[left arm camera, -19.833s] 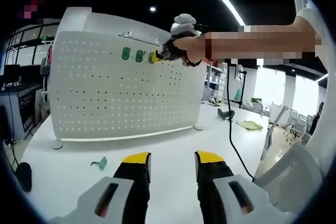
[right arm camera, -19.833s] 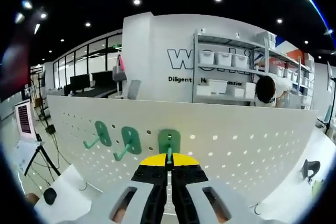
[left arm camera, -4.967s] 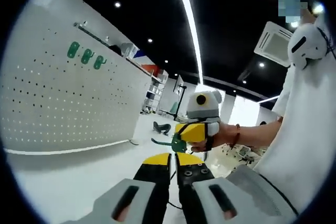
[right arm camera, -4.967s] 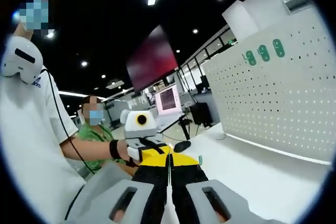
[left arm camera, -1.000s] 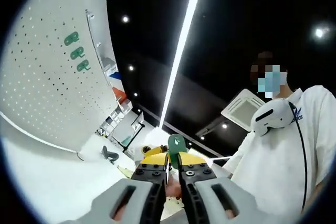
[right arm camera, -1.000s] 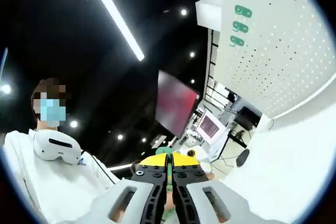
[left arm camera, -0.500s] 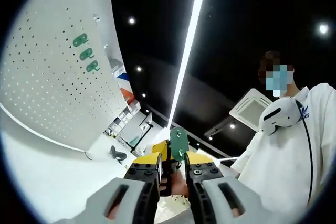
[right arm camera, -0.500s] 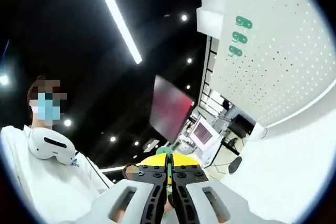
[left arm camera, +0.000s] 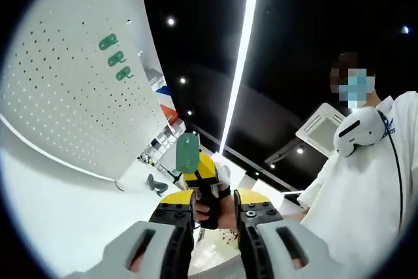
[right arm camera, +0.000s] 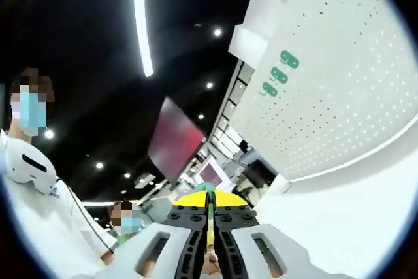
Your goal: Insert the hook assembly into the mounting plate slot until the hook locks in place.
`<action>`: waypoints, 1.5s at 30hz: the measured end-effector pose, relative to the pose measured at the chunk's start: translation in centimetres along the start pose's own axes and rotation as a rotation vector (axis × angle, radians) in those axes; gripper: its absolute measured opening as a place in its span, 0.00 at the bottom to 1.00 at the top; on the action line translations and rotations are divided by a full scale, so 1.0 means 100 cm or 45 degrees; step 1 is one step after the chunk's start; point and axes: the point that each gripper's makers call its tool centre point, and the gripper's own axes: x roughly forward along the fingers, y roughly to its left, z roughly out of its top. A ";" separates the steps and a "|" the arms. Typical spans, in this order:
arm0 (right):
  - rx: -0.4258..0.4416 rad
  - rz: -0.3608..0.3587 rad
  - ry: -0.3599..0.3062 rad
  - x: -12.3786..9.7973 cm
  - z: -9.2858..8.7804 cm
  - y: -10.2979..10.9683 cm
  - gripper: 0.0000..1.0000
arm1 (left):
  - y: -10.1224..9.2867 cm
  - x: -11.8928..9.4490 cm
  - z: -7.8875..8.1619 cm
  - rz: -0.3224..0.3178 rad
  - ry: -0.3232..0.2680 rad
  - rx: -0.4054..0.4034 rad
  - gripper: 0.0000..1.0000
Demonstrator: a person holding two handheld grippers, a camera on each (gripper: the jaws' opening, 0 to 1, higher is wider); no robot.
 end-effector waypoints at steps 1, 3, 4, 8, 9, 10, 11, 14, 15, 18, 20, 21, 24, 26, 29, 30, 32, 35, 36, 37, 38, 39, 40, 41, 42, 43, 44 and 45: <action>-0.025 -0.037 0.013 0.000 0.001 -0.005 0.00 | 0.001 0.000 -0.002 0.008 0.003 0.004 0.25; -0.065 -0.080 -0.001 0.000 0.006 -0.010 0.00 | 0.005 -0.001 -0.006 0.028 0.012 0.006 0.25; -0.081 -0.091 -0.001 0.001 0.008 -0.011 0.00 | 0.009 -0.002 -0.008 0.059 0.027 0.019 0.25; -0.159 -0.177 -0.017 0.001 0.020 -0.021 0.00 | 0.019 -0.002 -0.013 0.147 0.062 0.106 0.29; -0.186 -0.205 -0.029 0.000 0.024 -0.024 0.00 | 0.022 -0.002 -0.015 0.184 0.089 0.153 0.32; -0.210 -0.218 -0.026 0.000 0.026 -0.025 0.00 | 0.024 -0.002 -0.017 0.200 0.105 0.181 0.33; -0.242 -0.242 -0.033 -0.001 0.029 -0.027 0.00 | 0.028 -0.003 -0.020 0.229 0.136 0.218 0.34; -0.257 -0.281 -0.044 -0.002 0.035 -0.030 0.00 | 0.038 -0.005 -0.017 0.335 0.154 0.370 0.36; -0.278 -0.315 -0.064 -0.004 0.040 -0.034 0.00 | 0.038 -0.004 -0.016 0.348 0.156 0.371 0.38; -0.330 -0.378 -0.086 -0.007 0.050 -0.040 0.00 | 0.040 -0.005 -0.014 0.409 0.202 0.478 0.43; -0.375 -0.405 -0.104 -0.009 0.057 -0.040 0.00 | 0.042 -0.005 -0.015 0.443 0.231 0.510 0.44; -0.396 -0.434 -0.129 -0.010 0.062 -0.042 0.00 | 0.043 -0.007 -0.016 0.458 0.254 0.534 0.45; -0.456 -0.476 -0.141 -0.013 0.071 -0.042 0.00 | 0.041 -0.006 -0.017 0.484 0.277 0.576 0.50; -0.482 -0.502 -0.159 -0.014 0.077 -0.043 0.00 | 0.040 -0.007 -0.015 0.503 0.273 0.597 0.53; -0.514 -0.539 -0.180 -0.013 0.085 -0.044 0.00 | 0.040 -0.009 -0.015 0.541 0.268 0.615 0.56; -0.524 -0.547 -0.193 -0.013 0.088 -0.044 0.00 | 0.041 -0.010 -0.015 0.550 0.267 0.626 0.56; -0.531 -0.561 -0.208 -0.012 0.092 -0.044 0.00 | 0.048 -0.016 -0.012 0.622 0.267 0.698 0.59; -0.577 -0.600 -0.222 -0.011 0.100 -0.045 0.00 | 0.050 -0.020 -0.014 0.660 0.278 0.702 0.65; -0.594 -0.603 -0.224 -0.009 0.103 -0.044 0.00 | 0.050 -0.022 -0.013 0.679 0.270 0.717 0.66; -0.602 -0.607 -0.227 -0.008 0.105 -0.043 0.00 | 0.050 -0.024 -0.012 0.687 0.266 0.726 0.67; -0.628 -0.630 -0.238 -0.007 0.109 -0.044 0.00 | 0.049 -0.025 -0.010 0.702 0.254 0.733 0.68; -0.646 -0.639 -0.244 -0.006 0.112 -0.043 0.00 | 0.049 -0.026 -0.009 0.711 0.249 0.741 0.69; -0.651 -0.644 -0.250 -0.005 0.114 -0.043 0.00 | 0.049 -0.026 -0.008 0.719 0.246 0.750 0.70; -0.671 -0.677 -0.275 -0.006 0.120 -0.045 0.00 | 0.051 -0.028 -0.007 0.738 0.243 0.757 0.71; -0.668 -0.679 -0.277 -0.004 0.121 -0.044 0.00 | 0.052 -0.028 -0.006 0.751 0.242 0.762 0.73; -0.690 -0.704 -0.291 -0.004 0.125 -0.045 0.00 | 0.053 -0.029 -0.005 0.767 0.240 0.772 0.75; -0.708 -0.732 -0.297 -0.004 0.129 -0.047 0.00 | 0.053 -0.030 -0.004 0.779 0.240 0.786 0.77; -0.714 -0.747 -0.306 -0.004 0.131 -0.048 0.00 | 0.054 -0.031 -0.005 0.793 0.248 0.800 0.80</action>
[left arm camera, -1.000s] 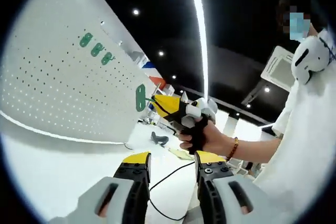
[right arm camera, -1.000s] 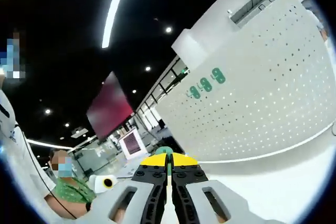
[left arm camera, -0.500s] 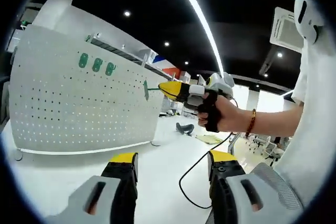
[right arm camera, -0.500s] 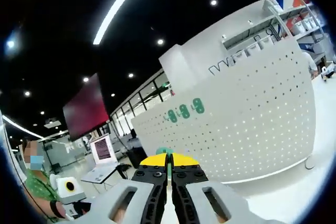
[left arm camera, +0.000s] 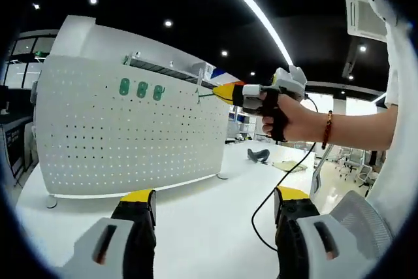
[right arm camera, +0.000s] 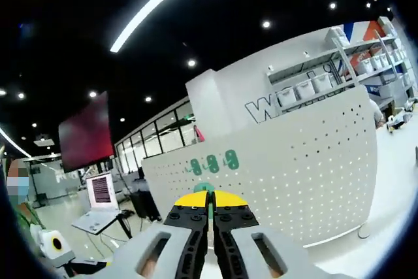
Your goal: Insert the hook assembly into the mounting plate slot until the hook locks in place.
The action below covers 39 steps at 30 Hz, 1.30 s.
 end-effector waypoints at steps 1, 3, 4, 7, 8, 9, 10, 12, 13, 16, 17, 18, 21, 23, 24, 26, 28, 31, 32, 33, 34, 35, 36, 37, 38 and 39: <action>-0.010 -0.022 -0.010 0.001 0.002 -0.003 0.00 | 0.002 0.000 -0.001 0.016 0.007 0.003 0.84; -0.035 -0.051 -0.027 0.004 0.006 -0.006 0.00 | 0.004 0.000 -0.003 0.040 0.018 0.024 0.89; -0.065 -0.075 -0.036 0.005 0.008 -0.009 0.00 | 0.004 -0.001 -0.003 0.041 0.016 0.020 0.90; -0.084 -0.105 -0.052 0.010 0.011 -0.014 0.00 | 0.001 -0.002 -0.004 0.026 0.008 -0.018 0.88; -0.089 -0.116 -0.060 0.012 0.012 -0.016 0.00 | 0.001 -0.003 -0.005 0.029 0.008 -0.014 0.88; -0.103 -0.128 -0.067 0.013 0.014 -0.018 0.00 | 0.001 -0.003 -0.006 0.034 0.008 -0.008 0.88; -0.126 -0.135 -0.064 0.016 0.014 -0.019 0.00 | 0.001 -0.004 -0.006 0.031 0.006 -0.010 0.89; -0.148 -0.151 -0.066 0.020 0.015 -0.021 0.00 | 0.000 -0.004 -0.006 0.026 0.003 -0.034 0.89; -0.155 -0.158 -0.070 0.021 0.015 -0.023 0.00 | 0.001 -0.005 -0.006 0.027 -0.006 -0.037 0.92; -0.178 -0.179 -0.098 0.026 0.018 -0.028 0.00 | 0.004 -0.007 -0.002 0.047 -0.026 -0.043 0.96; -0.188 -0.181 -0.096 0.027 0.018 -0.028 0.00 | 0.006 -0.008 -0.001 0.059 -0.033 -0.036 0.97; -0.214 -0.194 -0.096 0.029 0.018 -0.030 0.00 | 0.008 -0.008 0.000 0.068 -0.036 -0.031 0.99; -0.208 -0.213 -0.111 0.033 0.020 -0.035 0.00 | 0.011 -0.010 -0.001 0.077 -0.024 -0.023 1.00; -0.228 -0.242 -0.120 0.037 0.022 -0.039 0.00 | 0.011 -0.011 -0.003 0.076 -0.020 -0.034 1.00; -0.238 -0.246 -0.126 0.038 0.024 -0.040 0.00 | 0.011 -0.011 -0.004 0.075 -0.016 -0.035 1.00; -0.253 -0.257 -0.142 0.042 0.028 -0.042 0.00 | 0.010 -0.012 -0.005 0.072 -0.014 -0.034 1.00; -0.258 -0.262 -0.147 0.046 0.031 -0.043 0.00 | 0.009 -0.012 -0.006 0.066 -0.019 -0.049 0.99; -0.273 -0.275 -0.155 0.051 0.036 -0.045 0.00 | 0.009 -0.012 -0.007 0.064 -0.013 -0.054 0.98; -0.280 -0.284 -0.158 0.053 0.037 -0.046 0.00 | 0.009 -0.012 -0.007 0.065 -0.014 -0.052 0.98; -0.281 -0.281 -0.159 0.054 0.038 -0.046 0.00 | 0.009 -0.012 -0.007 0.064 -0.020 -0.053 0.98; -0.282 -0.285 -0.159 0.057 0.039 -0.048 0.00 | 0.009 -0.012 -0.006 0.062 -0.024 -0.056 0.98; -0.287 -0.286 -0.157 0.058 0.039 -0.048 0.00 | 0.009 -0.012 -0.006 0.063 -0.021 -0.055 0.98; -0.294 -0.288 -0.154 0.060 0.040 -0.049 0.00 | 0.010 -0.012 -0.006 0.064 -0.022 -0.052 0.98; -0.291 -0.295 -0.153 0.062 0.040 -0.051 0.00 | 0.010 -0.012 -0.006 0.064 -0.022 -0.050 0.98; -0.288 -0.296 -0.154 0.063 0.040 -0.052 0.00 | 0.010 -0.012 -0.007 0.065 -0.017 -0.049 0.98; -0.289 -0.298 -0.153 0.065 0.041 -0.053 0.00 | 0.010 -0.012 -0.008 0.065 -0.008 -0.043 0.98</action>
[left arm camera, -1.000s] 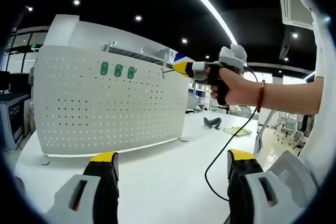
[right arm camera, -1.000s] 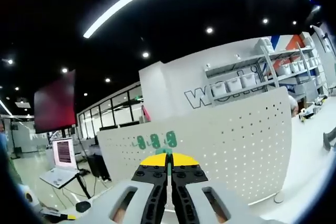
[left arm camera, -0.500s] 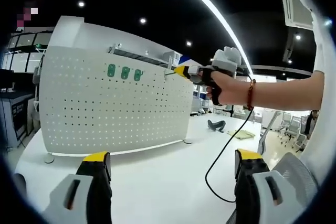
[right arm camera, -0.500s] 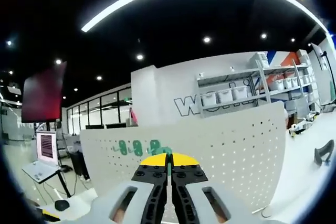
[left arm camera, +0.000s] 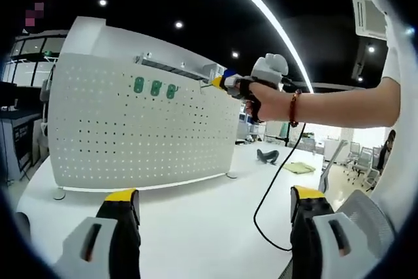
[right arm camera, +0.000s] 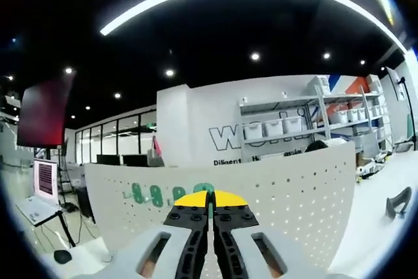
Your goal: Insert the hook assembly into the mounting plate slot until the hook locks in place.
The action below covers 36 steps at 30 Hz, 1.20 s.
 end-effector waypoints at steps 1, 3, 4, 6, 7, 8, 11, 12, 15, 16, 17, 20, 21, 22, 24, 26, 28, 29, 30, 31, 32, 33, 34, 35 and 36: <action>-0.007 -0.001 0.001 0.002 0.000 0.000 0.00 | 0.000 0.000 0.000 0.000 0.002 0.004 0.98; -0.008 -0.005 0.006 0.005 -0.001 -0.001 0.00 | 0.000 -0.001 -0.001 -0.004 0.004 0.000 0.98; -0.007 -0.005 0.007 0.007 -0.001 -0.001 0.00 | 0.000 -0.001 -0.002 -0.005 0.008 -0.005 0.98; -0.010 -0.013 0.008 0.010 -0.002 -0.002 0.00 | 0.001 -0.001 -0.003 -0.001 0.013 -0.004 0.97; -0.007 -0.016 0.005 0.012 -0.002 -0.002 0.00 | 0.001 -0.002 -0.004 -0.001 0.016 -0.003 0.97; -0.006 -0.016 0.004 0.013 -0.002 -0.002 0.00 | 0.001 -0.002 -0.004 0.000 0.017 -0.005 0.97; -0.018 -0.017 0.005 0.018 -0.002 0.000 0.00 | 0.003 -0.003 -0.003 0.006 0.009 -0.010 0.96; -0.018 -0.018 0.006 0.019 -0.003 -0.001 0.00 | 0.003 -0.004 -0.002 0.008 0.008 -0.012 0.96; -0.011 -0.024 0.000 0.025 -0.001 -0.001 0.00 | 0.005 -0.005 -0.002 0.012 0.003 -0.005 0.95; -0.013 -0.026 -0.001 0.026 -0.001 -0.001 0.00 | 0.005 -0.005 -0.002 0.013 0.003 -0.005 0.95; -0.015 -0.029 -0.006 0.027 0.000 -0.001 0.00 | 0.006 -0.006 -0.002 0.015 0.003 -0.007 0.95; -0.022 -0.035 -0.008 0.031 0.000 0.001 0.00 | 0.008 -0.006 -0.004 0.020 0.010 -0.015 0.95; -0.015 -0.038 -0.011 0.032 0.001 0.001 0.00 | 0.008 -0.006 -0.004 0.020 0.013 -0.016 0.94; -0.016 -0.038 -0.011 0.033 0.001 0.002 0.00 | 0.008 -0.006 -0.005 0.017 0.017 -0.018 0.94; -0.009 -0.034 -0.006 0.036 -0.001 0.004 0.00 | 0.008 -0.006 -0.006 0.016 0.022 -0.017 0.93; -0.033 -0.040 0.000 0.039 -0.004 0.006 0.00 | 0.008 -0.006 -0.006 0.015 0.025 -0.017 0.93; -0.021 -0.046 0.001 0.040 -0.005 0.005 0.00 | 0.009 -0.006 -0.005 0.016 0.019 -0.018 0.93; -0.024 -0.050 -0.001 0.041 -0.005 0.004 0.00 | 0.009 -0.007 -0.004 0.018 0.016 -0.022 0.93; -0.016 -0.056 0.001 0.042 -0.005 0.004 0.00 | 0.010 -0.007 -0.004 0.019 0.016 -0.024 0.93; -0.018 -0.066 0.003 0.043 -0.005 0.003 0.00 | 0.011 -0.007 -0.005 0.021 0.017 -0.024 0.93; -0.018 -0.077 0.003 0.043 -0.006 0.001 0.00 | 0.011 -0.008 -0.005 0.021 0.017 -0.024 0.93; -0.016 -0.077 0.003 0.043 -0.006 0.001 0.00 | 0.012 -0.008 -0.005 0.021 0.020 -0.023 0.93; -0.019 -0.083 0.003 0.044 -0.006 0.000 0.00 | 0.012 -0.008 -0.005 0.023 0.021 -0.022 0.93; -0.021 -0.084 0.005 0.044 -0.007 0.000 0.00 | 0.013 -0.009 -0.005 0.025 0.021 -0.023 0.92; -0.013 -0.083 0.007 0.045 -0.008 0.000 0.00 | 0.013 -0.009 -0.005 0.027 0.019 -0.026 0.92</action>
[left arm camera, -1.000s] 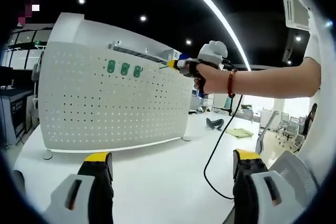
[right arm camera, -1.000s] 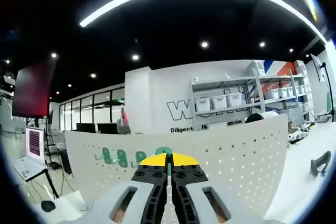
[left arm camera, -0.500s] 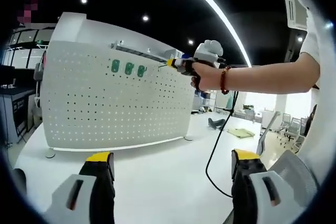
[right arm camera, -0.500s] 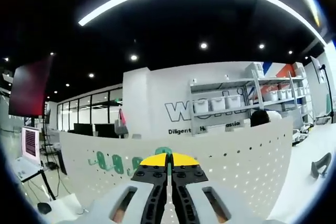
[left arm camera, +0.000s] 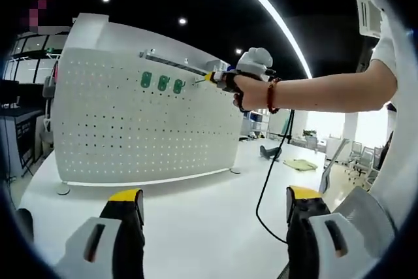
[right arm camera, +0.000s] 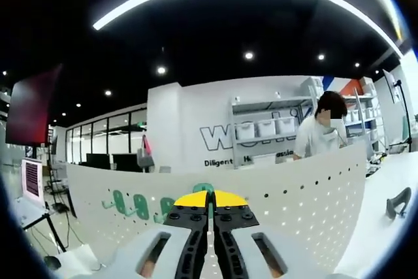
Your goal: Insert the hook assembly into the mounting plate slot until the hook locks in place.
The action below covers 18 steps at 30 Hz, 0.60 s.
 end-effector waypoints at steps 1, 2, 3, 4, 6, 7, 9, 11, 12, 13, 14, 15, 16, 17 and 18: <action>0.000 -0.001 0.000 0.000 0.000 0.000 0.00 | 0.000 0.000 0.000 0.001 -0.003 -0.004 0.92; 0.003 -0.010 0.003 0.000 -0.001 -0.001 0.00 | 0.001 0.000 0.000 0.001 -0.005 -0.008 0.92; 0.004 -0.013 0.005 0.001 -0.001 -0.001 0.00 | 0.000 0.000 0.000 0.000 -0.003 -0.010 0.92; 0.004 -0.015 0.001 0.001 -0.002 0.000 0.00 | 0.000 0.000 -0.001 -0.001 0.002 -0.008 0.92; -0.005 -0.024 0.003 0.003 -0.004 -0.001 0.00 | 0.000 0.000 -0.001 -0.003 0.005 -0.005 0.92; 0.007 -0.024 0.004 0.003 -0.004 -0.001 0.00 | 0.000 0.000 -0.001 -0.002 0.003 -0.006 0.92; 0.013 -0.030 0.002 0.004 -0.005 0.000 0.00 | 0.001 -0.001 -0.001 0.003 -0.004 -0.012 0.92; 0.013 -0.035 -0.003 0.004 -0.006 0.000 0.00 | 0.003 -0.002 -0.001 0.008 -0.002 -0.014 0.91; 0.006 -0.043 -0.001 0.004 -0.006 0.000 0.00 | 0.003 -0.002 -0.001 0.010 -0.003 -0.014 0.91; -0.012 -0.053 -0.003 0.004 -0.006 -0.001 0.00 | 0.003 -0.003 -0.001 0.011 -0.005 -0.015 0.91; -0.012 -0.059 -0.010 0.004 -0.006 -0.001 0.00 | 0.004 -0.003 -0.001 0.011 -0.005 -0.016 0.91; -0.003 -0.059 -0.012 0.004 -0.006 -0.002 0.00 | 0.004 -0.004 -0.001 0.014 -0.006 -0.018 0.91; 0.002 -0.066 -0.012 0.004 -0.007 -0.002 0.00 | 0.005 -0.004 -0.001 0.015 -0.006 -0.019 0.91; -0.023 -0.078 -0.008 0.004 -0.007 -0.003 0.00 | 0.006 -0.004 -0.001 0.017 -0.007 -0.020 0.91; -0.034 -0.080 -0.017 0.003 -0.007 -0.002 0.00 | 0.006 -0.004 -0.001 0.018 -0.006 -0.021 0.91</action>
